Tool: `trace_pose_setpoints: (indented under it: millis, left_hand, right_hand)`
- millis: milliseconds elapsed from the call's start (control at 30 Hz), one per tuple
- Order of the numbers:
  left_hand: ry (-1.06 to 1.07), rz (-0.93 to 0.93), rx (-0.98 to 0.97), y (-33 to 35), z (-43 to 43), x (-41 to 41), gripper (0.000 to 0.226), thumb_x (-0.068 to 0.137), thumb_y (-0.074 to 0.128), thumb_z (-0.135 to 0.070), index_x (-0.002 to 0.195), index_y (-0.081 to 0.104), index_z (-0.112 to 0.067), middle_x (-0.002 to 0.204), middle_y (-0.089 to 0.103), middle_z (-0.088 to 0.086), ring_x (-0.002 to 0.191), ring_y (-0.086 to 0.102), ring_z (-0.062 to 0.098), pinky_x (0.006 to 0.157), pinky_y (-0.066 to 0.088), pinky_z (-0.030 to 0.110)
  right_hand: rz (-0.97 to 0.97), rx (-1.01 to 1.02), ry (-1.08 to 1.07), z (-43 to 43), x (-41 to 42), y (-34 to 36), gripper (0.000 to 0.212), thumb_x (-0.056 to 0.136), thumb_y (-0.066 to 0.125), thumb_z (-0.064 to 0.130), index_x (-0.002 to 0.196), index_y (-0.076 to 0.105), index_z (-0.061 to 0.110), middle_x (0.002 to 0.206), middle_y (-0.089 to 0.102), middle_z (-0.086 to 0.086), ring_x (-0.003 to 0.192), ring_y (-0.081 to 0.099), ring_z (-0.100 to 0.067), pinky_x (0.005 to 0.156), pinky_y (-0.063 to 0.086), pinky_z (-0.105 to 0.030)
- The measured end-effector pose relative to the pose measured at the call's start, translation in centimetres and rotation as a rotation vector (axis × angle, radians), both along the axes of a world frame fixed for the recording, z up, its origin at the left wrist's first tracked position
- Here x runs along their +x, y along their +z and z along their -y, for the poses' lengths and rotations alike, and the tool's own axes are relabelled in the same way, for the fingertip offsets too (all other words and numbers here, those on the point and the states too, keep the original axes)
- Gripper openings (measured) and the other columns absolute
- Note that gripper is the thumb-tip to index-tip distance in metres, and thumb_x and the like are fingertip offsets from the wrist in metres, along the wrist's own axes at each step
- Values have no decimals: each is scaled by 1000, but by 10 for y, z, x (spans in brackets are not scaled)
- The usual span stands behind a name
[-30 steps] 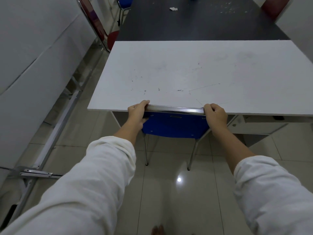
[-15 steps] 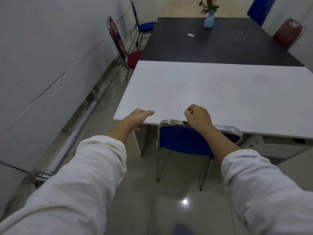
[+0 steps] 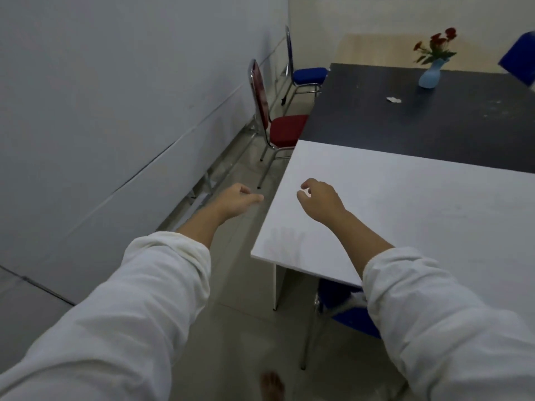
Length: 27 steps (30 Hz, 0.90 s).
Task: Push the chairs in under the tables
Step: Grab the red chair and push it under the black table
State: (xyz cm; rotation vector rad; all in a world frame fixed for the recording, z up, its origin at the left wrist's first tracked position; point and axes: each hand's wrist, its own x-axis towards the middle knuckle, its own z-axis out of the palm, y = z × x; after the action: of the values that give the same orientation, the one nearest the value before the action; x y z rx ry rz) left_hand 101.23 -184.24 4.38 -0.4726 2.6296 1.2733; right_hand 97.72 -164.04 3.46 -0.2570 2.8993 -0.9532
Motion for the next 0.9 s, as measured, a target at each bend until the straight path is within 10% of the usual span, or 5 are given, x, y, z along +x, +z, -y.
trace_pose_setpoints:
  millis: [900]
  left_hand:
    - [-94,-38,-37,22,332,-329,61,86,62,-44,135,46,-13,139,49,11,124,49,26,96,42,33]
  right_hand:
    - [21,-69,41,327,-319,5,42,95,46,27,132,49,6,134,52,-18,123,49,-31,102,42,-42]
